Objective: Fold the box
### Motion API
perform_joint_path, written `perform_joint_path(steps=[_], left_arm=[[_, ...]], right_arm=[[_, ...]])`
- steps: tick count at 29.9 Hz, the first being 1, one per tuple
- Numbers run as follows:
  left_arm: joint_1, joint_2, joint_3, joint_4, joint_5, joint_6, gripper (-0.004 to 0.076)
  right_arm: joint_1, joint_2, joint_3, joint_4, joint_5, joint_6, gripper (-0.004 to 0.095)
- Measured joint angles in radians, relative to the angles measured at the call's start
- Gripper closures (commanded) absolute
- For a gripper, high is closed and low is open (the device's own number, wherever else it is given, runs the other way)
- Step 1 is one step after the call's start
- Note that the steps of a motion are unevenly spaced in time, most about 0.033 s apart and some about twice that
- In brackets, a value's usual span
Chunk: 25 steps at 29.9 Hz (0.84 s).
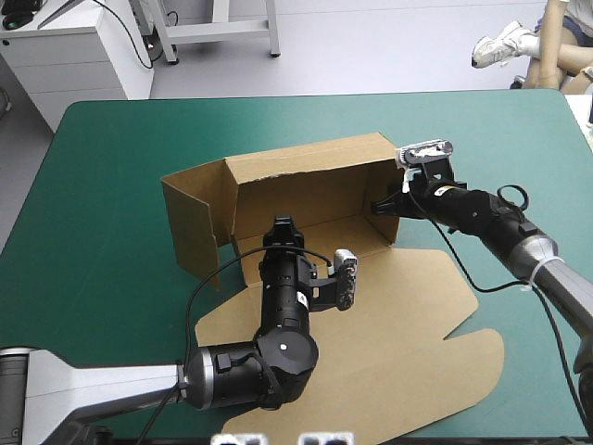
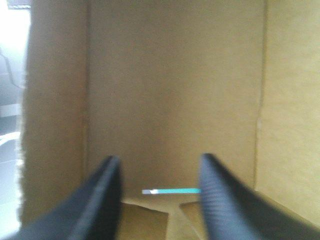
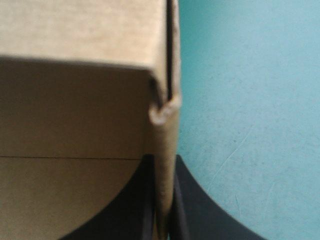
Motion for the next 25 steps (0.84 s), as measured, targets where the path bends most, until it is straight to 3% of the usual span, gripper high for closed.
perform_joint_path(steps=[6, 13, 19, 25], left_arm=[[0.0, -0.034, -0.051, -0.206, -0.003, 0.174, 0.0715], [0.131, -0.138, -0.259, -0.779, -0.03, 0.582, 0.0716], [0.43, -0.218, -0.366, -1.18, 0.039, 0.83, 0.0716], [0.888, -0.326, -0.368, -1.539, 0.055, 1.005, 0.0716]], right_arm=[[0.0, 0.0, -0.003, -0.067, 0.017, 0.07, 0.0925], [0.0, -0.003, -0.005, -0.098, 0.045, 0.104, 0.0926], [-0.002, -0.005, -0.005, -0.105, 0.065, 0.104, 0.0926], [-0.003, -0.006, -0.006, -0.148, 0.09, 0.136, 0.0926]])
